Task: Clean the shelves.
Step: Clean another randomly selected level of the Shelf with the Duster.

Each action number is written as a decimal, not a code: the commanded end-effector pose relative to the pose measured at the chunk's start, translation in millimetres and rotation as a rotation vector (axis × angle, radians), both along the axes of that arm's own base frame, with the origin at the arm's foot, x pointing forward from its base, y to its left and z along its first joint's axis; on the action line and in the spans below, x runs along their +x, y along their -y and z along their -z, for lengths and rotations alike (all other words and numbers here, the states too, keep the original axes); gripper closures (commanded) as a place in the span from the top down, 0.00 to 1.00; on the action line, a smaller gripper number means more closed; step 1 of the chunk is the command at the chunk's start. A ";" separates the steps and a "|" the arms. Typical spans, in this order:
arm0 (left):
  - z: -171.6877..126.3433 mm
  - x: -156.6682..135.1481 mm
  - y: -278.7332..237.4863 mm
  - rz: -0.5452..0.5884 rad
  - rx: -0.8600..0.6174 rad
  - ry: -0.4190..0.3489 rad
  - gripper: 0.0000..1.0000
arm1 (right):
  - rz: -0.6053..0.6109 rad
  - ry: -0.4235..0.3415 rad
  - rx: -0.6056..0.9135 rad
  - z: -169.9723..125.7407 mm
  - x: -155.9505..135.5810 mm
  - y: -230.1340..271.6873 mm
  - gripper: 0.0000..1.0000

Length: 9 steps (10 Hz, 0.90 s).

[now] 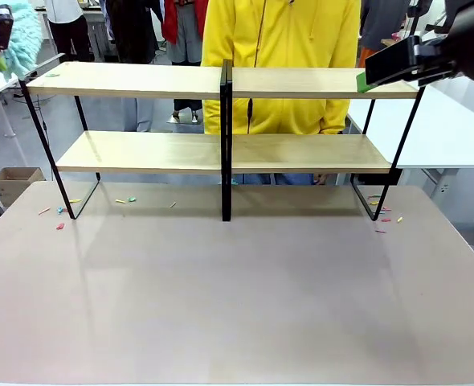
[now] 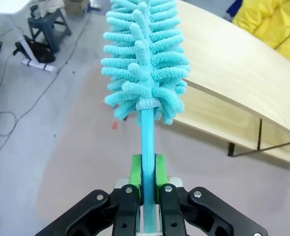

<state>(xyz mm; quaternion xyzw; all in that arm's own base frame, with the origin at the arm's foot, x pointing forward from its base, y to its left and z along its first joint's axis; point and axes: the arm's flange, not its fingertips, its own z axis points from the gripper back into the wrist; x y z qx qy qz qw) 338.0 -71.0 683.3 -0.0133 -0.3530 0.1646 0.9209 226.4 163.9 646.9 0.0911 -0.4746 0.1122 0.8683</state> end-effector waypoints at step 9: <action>-64.6 -48.4 -209.7 1.101 -0.667 0.272 0.12 | 0.004 0.002 0.003 -0.6 -0.3 -0.1 1.00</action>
